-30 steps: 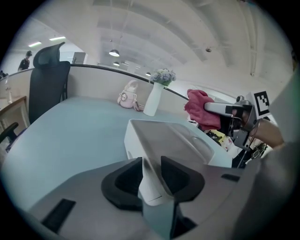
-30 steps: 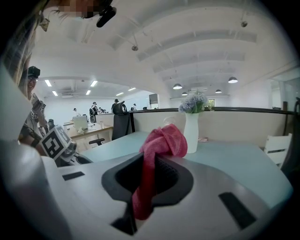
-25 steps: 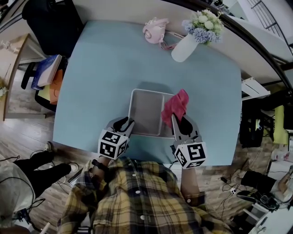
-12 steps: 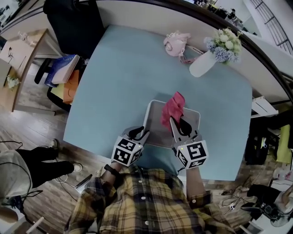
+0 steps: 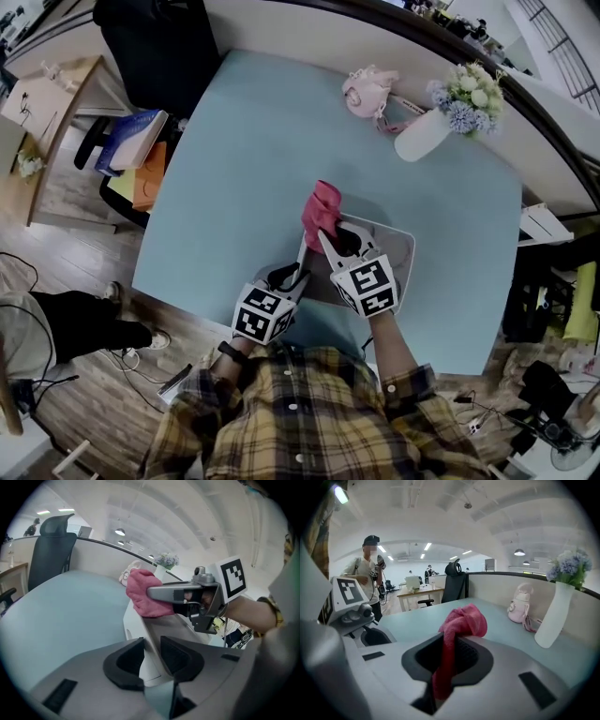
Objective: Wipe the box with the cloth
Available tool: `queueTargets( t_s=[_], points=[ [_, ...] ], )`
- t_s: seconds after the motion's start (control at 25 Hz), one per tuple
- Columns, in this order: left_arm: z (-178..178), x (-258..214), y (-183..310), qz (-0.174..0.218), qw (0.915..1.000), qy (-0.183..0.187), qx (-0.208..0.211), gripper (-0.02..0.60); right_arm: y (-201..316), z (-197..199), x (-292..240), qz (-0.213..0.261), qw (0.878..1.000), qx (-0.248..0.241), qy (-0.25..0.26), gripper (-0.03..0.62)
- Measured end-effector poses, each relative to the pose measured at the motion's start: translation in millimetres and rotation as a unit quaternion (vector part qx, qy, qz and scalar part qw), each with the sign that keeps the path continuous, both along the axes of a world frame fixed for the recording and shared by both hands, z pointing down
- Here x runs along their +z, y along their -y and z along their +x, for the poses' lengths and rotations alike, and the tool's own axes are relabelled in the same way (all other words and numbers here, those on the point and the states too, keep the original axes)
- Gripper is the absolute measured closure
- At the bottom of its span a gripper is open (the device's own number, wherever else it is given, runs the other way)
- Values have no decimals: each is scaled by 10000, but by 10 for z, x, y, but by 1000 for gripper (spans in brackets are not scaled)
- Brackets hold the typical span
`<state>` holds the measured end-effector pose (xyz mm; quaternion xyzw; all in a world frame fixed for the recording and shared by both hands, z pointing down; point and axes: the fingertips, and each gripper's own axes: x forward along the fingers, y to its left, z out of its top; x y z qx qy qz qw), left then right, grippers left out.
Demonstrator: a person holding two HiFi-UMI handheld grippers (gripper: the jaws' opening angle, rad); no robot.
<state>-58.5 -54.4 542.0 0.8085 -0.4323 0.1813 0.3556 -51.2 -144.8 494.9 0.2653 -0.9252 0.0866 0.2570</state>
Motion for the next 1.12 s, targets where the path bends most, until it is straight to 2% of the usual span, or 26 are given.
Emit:
queueTargets(
  t_s=[0.12, 0.28, 0.4, 0.76, 1.12],
  points=[
    [11, -6, 2, 11, 10000, -4, -21, 474, 54, 11, 147, 14, 9994, -63, -333, 548],
    [15, -5, -7, 17, 10000, -5, -33, 474, 92, 48, 281, 201, 9943, -209, -1025, 548],
    [2, -9, 1, 34, 10000, 8, -31, 474, 112, 19, 307, 344, 9905, -368, -1281, 548],
    [6, -1, 10, 0, 10000, 64, 14, 474, 176, 168, 344, 454, 9867, -338, -1526, 548],
    [32, -12, -13, -39, 9998, 179, 48, 474, 224, 576, 345, 383, 9838, -100, -1747, 548]
  ],
)
